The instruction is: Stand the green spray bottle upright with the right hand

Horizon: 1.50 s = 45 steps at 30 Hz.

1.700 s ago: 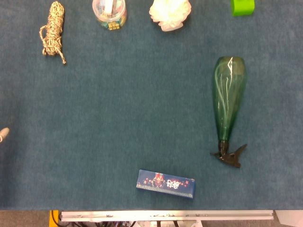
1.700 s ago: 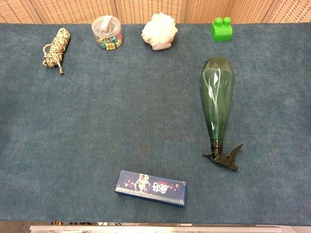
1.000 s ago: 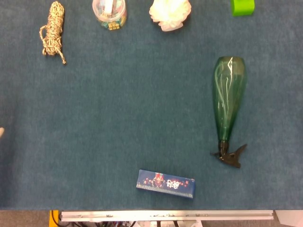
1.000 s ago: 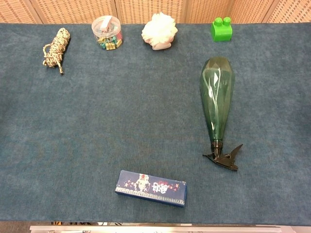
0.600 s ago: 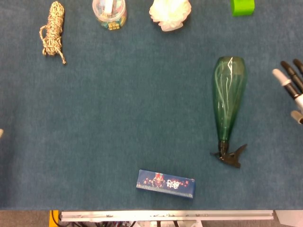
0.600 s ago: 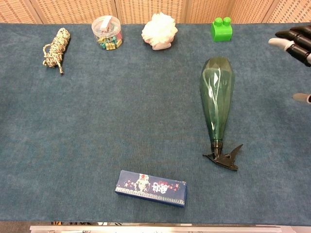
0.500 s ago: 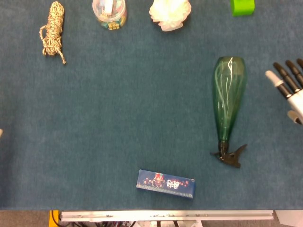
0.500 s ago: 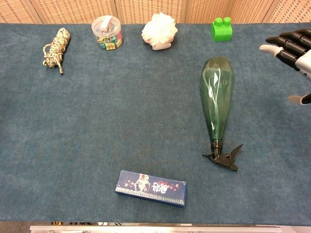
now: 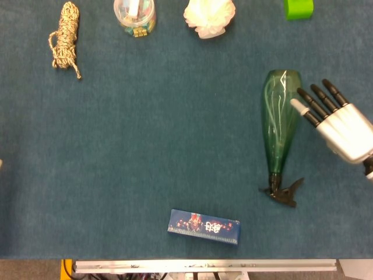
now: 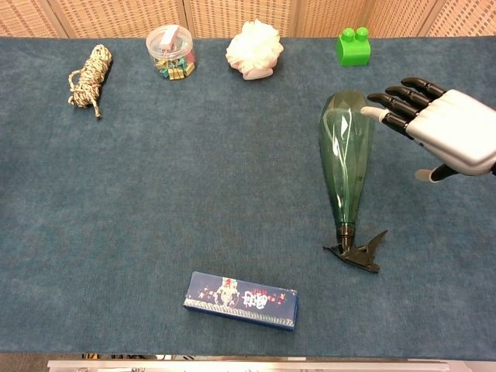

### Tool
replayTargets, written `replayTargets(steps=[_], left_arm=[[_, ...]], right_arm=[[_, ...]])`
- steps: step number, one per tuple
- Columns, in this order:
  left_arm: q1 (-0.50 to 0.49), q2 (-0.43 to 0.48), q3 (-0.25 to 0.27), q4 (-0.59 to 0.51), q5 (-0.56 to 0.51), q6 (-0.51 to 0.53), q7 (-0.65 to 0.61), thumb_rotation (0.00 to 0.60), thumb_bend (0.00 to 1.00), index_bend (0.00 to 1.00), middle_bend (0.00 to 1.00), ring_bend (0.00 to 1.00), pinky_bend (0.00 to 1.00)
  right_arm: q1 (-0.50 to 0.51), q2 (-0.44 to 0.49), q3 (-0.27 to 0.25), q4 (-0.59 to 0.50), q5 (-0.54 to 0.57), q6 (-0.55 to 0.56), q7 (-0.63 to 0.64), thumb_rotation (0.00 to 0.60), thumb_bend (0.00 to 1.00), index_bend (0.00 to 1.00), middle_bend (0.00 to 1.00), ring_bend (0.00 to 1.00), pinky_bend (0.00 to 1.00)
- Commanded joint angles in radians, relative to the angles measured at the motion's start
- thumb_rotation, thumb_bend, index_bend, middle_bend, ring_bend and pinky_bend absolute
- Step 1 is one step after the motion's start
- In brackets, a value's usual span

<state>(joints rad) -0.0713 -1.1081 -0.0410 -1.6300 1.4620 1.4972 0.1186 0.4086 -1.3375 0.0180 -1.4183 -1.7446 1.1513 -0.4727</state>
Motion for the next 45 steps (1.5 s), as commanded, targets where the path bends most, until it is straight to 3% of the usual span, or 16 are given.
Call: replayTargets(steps=[1, 13, 20, 33, 45], left_arm=[[0.001, 0.001, 0.000, 0.000, 0.001, 0.001, -0.003, 0.600, 0.00, 0.13, 0.17, 0.05, 0.19], [0.005, 0.008, -0.004, -0.003, -0.002, 0.004, -0.017, 0.600, 0.00, 0.13, 0.17, 0.06, 0.19], [0.007, 0.012, -0.005, -0.004, -0.002, 0.007, -0.023, 0.600, 0.00, 0.13, 0.17, 0.06, 0.19], [0.011, 0.009, -0.009, -0.006, -0.008, 0.011, -0.016, 0.600, 0.00, 0.13, 0.17, 0.06, 0.19], [0.015, 0.013, -0.012, -0.008, -0.010, 0.017, -0.026, 0.600, 0.00, 0.13, 0.17, 0.06, 0.19]], right_arm=[[0.014, -0.019, -0.003, 0.014, -0.004, -0.010, -0.012, 0.600, 0.00, 0.01, 0.03, 0.00, 0.05], [0.070, -0.077, -0.004, 0.050, 0.013, -0.064, -0.034, 0.600, 0.00, 0.01, 0.02, 0.00, 0.05], [0.115, -0.061, -0.011, 0.055, 0.003, -0.106, -0.038, 0.600, 0.00, 0.01, 0.02, 0.00, 0.05], [0.203, -0.029, -0.054, 0.105, -0.056, -0.151, 0.081, 0.600, 0.00, 0.07, 0.07, 0.00, 0.05], [0.253, -0.058, -0.064, 0.132, -0.057, -0.191, 0.099, 0.600, 0.00, 0.09, 0.10, 0.00, 0.05]])
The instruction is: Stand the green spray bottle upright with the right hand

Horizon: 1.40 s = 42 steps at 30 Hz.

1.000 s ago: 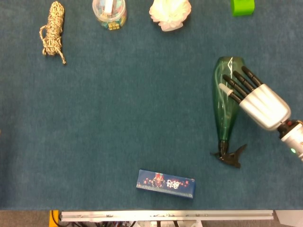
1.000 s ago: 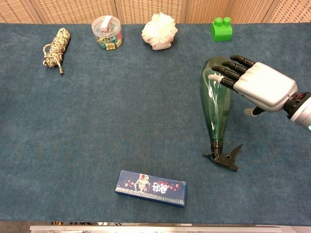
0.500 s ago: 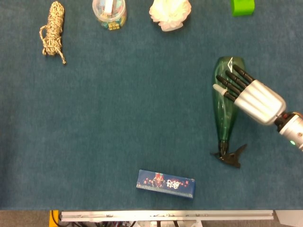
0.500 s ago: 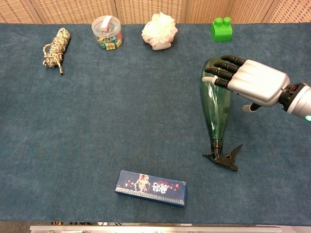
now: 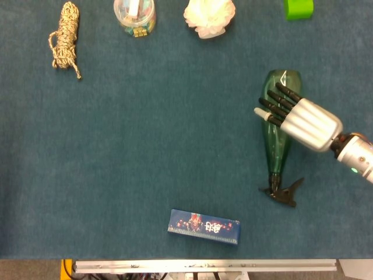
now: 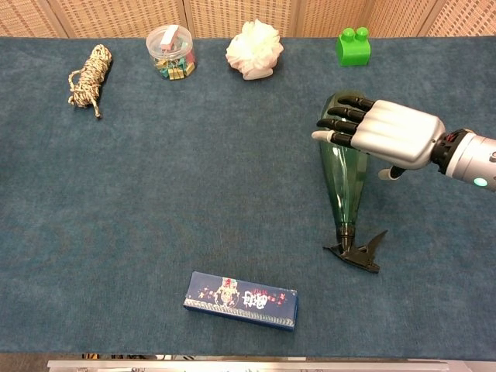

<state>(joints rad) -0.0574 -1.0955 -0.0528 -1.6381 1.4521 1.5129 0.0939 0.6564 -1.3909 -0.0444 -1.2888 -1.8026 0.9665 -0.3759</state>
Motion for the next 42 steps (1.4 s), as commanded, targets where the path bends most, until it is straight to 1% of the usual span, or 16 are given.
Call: replayTargets(steps=[1, 9, 17, 27, 32, 42], left_arm=[[0.002, 0.002, 0.000, 0.001, 0.001, 0.003, -0.004, 0.600, 0.00, 0.13, 0.17, 0.06, 0.19], [0.007, 0.008, -0.002, 0.000, 0.004, 0.012, -0.018, 0.600, 0.00, 0.13, 0.17, 0.06, 0.19], [0.011, 0.010, -0.001, 0.000, 0.009, 0.018, -0.026, 0.600, 0.00, 0.13, 0.17, 0.06, 0.19], [0.015, 0.014, -0.003, 0.000, 0.012, 0.025, -0.036, 0.600, 0.00, 0.13, 0.17, 0.06, 0.19], [0.016, 0.016, -0.002, -0.001, 0.015, 0.026, -0.039, 0.600, 0.00, 0.13, 0.17, 0.06, 0.19], [0.017, 0.015, -0.003, -0.001, 0.015, 0.027, -0.038, 0.600, 0.00, 0.13, 0.17, 0.06, 0.19]], right_arm=[[0.011, -0.008, -0.003, 0.004, 0.002, -0.011, 0.002, 0.600, 0.00, 0.09, 0.11, 0.00, 0.05], [0.035, -0.032, -0.005, 0.010, 0.018, -0.042, -0.009, 0.600, 0.00, 0.11, 0.14, 0.00, 0.05], [0.050, -0.049, -0.005, 0.011, 0.038, -0.066, -0.038, 0.600, 0.00, 0.16, 0.18, 0.04, 0.05], [0.061, -0.063, -0.004, 0.015, 0.056, -0.070, -0.056, 0.600, 0.00, 0.25, 0.27, 0.11, 0.07], [0.063, -0.067, -0.006, 0.021, 0.061, -0.065, -0.057, 0.600, 0.00, 0.28, 0.32, 0.15, 0.09], [0.060, -0.071, -0.016, 0.035, 0.053, -0.026, -0.031, 0.600, 0.00, 0.34, 0.39, 0.23, 0.12]])
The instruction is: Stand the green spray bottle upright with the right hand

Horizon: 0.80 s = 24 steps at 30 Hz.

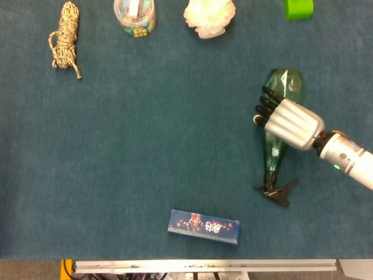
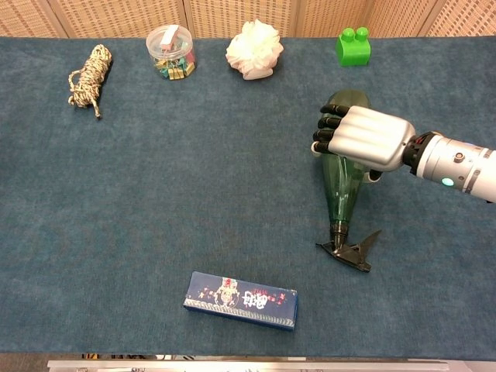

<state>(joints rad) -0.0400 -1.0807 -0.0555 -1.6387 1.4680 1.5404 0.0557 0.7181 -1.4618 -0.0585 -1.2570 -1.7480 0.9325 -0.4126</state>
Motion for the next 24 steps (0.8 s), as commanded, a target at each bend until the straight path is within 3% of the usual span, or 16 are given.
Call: replayTargets(steps=[1, 15, 24], left_arm=[[0.000, 0.000, -0.001, 0.000, -0.002, -0.001, 0.001, 0.600, 0.00, 0.13, 0.17, 0.06, 0.19], [-0.002, -0.001, -0.003, -0.002, -0.009, -0.008, 0.008, 0.600, 0.00, 0.13, 0.17, 0.06, 0.19], [-0.003, -0.002, -0.003, -0.004, -0.011, -0.011, 0.014, 0.600, 0.00, 0.13, 0.17, 0.06, 0.19]], right_arm=[[-0.002, 0.000, -0.002, 0.003, -0.002, 0.012, 0.009, 0.600, 0.00, 0.34, 0.39, 0.23, 0.12], [-0.024, 0.020, 0.001, 0.001, 0.008, 0.073, 0.051, 0.600, 0.00, 0.34, 0.40, 0.23, 0.12], [-0.019, 0.010, -0.007, 0.013, 0.025, 0.034, 0.018, 0.600, 0.00, 0.34, 0.40, 0.23, 0.12]])
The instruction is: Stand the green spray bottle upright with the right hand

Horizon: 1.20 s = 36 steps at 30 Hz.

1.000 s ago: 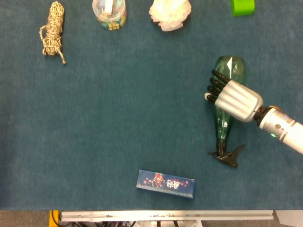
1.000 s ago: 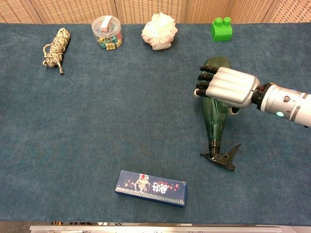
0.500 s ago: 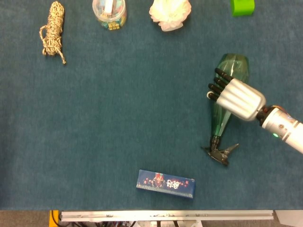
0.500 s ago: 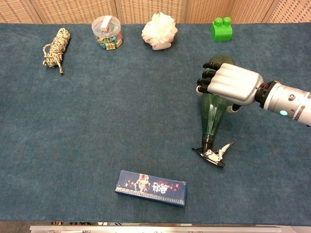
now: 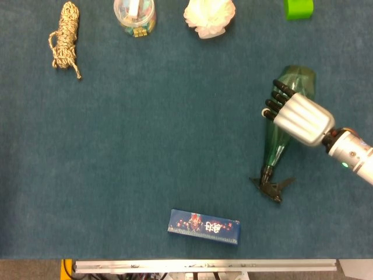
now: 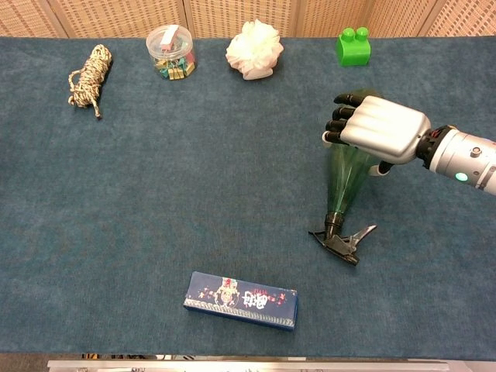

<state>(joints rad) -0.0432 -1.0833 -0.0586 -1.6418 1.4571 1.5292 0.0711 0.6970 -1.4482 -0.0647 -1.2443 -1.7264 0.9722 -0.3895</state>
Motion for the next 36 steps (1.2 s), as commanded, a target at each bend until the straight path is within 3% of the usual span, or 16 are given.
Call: replayTargets(steps=[1, 15, 36], left_arm=[[0.000, 0.002, 0.000, -0.001, 0.000, 0.001, -0.003, 0.600, 0.00, 0.13, 0.17, 0.06, 0.19], [0.003, 0.004, 0.000, -0.001, 0.004, 0.005, -0.009, 0.600, 0.00, 0.13, 0.17, 0.06, 0.19], [0.002, 0.000, -0.001, -0.002, 0.001, 0.002, 0.000, 0.600, 0.00, 0.13, 0.17, 0.06, 0.19]], right_arm=[[0.002, -0.006, 0.000, 0.000, 0.005, -0.008, -0.007, 0.600, 0.00, 0.34, 0.40, 0.23, 0.13], [-0.003, -0.019, -0.009, 0.024, -0.021, 0.043, 0.032, 0.600, 0.00, 0.41, 0.51, 0.36, 0.19], [-0.052, 0.008, 0.001, 0.021, -0.013, 0.169, 0.206, 0.600, 0.00, 0.41, 0.52, 0.37, 0.19]])
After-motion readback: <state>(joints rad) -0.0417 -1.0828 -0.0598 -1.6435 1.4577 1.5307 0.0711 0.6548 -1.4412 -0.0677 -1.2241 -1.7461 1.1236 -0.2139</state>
